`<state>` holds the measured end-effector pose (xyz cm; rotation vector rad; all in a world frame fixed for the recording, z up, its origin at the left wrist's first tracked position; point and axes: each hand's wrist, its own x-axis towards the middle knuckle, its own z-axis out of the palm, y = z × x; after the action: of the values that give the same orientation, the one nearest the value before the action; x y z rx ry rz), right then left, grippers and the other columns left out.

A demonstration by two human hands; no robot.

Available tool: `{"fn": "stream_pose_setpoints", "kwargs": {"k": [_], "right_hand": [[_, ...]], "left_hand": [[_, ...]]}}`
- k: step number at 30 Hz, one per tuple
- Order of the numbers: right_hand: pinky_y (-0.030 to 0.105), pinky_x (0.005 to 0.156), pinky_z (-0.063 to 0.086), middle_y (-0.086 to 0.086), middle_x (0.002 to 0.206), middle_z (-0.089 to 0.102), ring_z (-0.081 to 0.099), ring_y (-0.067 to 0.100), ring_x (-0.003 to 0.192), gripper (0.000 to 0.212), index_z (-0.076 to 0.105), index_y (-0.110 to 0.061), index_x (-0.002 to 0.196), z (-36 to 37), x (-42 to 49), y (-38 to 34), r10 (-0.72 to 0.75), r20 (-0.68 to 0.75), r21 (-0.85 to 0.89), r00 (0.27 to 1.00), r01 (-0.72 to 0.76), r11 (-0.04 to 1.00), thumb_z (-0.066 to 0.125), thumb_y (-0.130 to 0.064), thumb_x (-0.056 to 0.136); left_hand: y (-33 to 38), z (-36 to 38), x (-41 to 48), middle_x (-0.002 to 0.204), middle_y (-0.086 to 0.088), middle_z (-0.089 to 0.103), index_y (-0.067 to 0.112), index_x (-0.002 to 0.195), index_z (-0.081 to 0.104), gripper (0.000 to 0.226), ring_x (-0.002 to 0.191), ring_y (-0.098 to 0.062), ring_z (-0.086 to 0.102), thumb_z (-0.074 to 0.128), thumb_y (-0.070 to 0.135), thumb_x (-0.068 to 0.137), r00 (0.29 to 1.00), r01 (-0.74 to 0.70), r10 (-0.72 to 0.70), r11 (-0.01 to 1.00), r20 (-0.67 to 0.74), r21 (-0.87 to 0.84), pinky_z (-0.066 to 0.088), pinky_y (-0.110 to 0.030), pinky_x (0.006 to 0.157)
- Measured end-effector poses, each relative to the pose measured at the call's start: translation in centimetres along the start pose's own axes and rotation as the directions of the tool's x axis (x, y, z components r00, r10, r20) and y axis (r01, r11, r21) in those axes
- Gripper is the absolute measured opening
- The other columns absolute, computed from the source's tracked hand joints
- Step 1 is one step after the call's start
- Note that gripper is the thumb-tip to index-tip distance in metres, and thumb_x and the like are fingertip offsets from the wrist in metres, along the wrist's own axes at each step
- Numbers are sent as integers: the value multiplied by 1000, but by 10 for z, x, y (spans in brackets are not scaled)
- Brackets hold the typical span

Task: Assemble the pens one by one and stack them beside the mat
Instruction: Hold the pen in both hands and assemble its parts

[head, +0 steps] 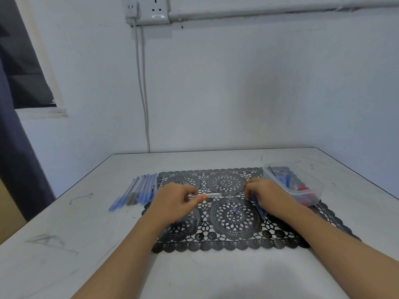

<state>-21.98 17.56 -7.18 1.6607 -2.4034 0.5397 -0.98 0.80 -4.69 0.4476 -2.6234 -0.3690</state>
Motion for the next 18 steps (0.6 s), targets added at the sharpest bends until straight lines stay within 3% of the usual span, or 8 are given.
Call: {"fn": "stream_pose_setpoints", "kwargs": {"k": [6, 9, 12, 15, 18], "right_hand": [[27, 88, 44, 6, 111, 63, 58, 22, 102, 34, 69, -7, 89, -11, -4, -18, 14, -231, 90, 973, 8, 996, 49, 18, 76], [30, 81, 48, 7, 101, 65, 60, 24, 92, 29, 68, -7, 91, -22, -6, -20, 29, -428, 99, 903, 15, 995, 52, 13, 79], [31, 82, 44, 5, 99, 67, 60, 24, 88, 21, 67, -11, 98, -37, -7, -13, 136, -550, 89, 824, -104, 991, 54, -1, 85], [40, 93, 39, 6, 103, 67, 57, 26, 99, 22, 65, -13, 106, -49, -9, 1, 256, -554, 38, 792, -283, 958, 53, -10, 87], [40, 94, 35, 5, 108, 65, 49, 25, 110, 25, 64, -14, 110, -52, -10, 16, 393, -405, -10, 826, -434, 901, 50, -21, 91]], "left_hand": [[-2, 3, 1, 49, 9, 47, 21, 92, 66, 19, 40, -4, 39, 49, 30, 94, 998, 37, -42, 992, -37, -121, 30, -12, 45], [-2, 4, 1, 48, 8, 45, 19, 95, 65, 19, 40, -5, 38, 49, 28, 95, 998, 29, -37, 990, -54, -140, 31, -13, 45], [-2, 5, 2, 47, 6, 50, 18, 96, 68, 21, 41, -4, 39, 50, 29, 93, 995, 49, -60, 990, -77, -129, 38, -16, 47], [0, 6, 2, 43, 4, 50, 16, 90, 72, 26, 38, -6, 39, 49, 29, 93, 991, 86, -96, 990, -90, -109, 51, -26, 55], [1, 8, 1, 43, 1, 52, 16, 90, 73, 28, 38, -8, 39, 48, 28, 93, 991, 108, -116, 988, -67, -113, 39, -8, 49]]}}
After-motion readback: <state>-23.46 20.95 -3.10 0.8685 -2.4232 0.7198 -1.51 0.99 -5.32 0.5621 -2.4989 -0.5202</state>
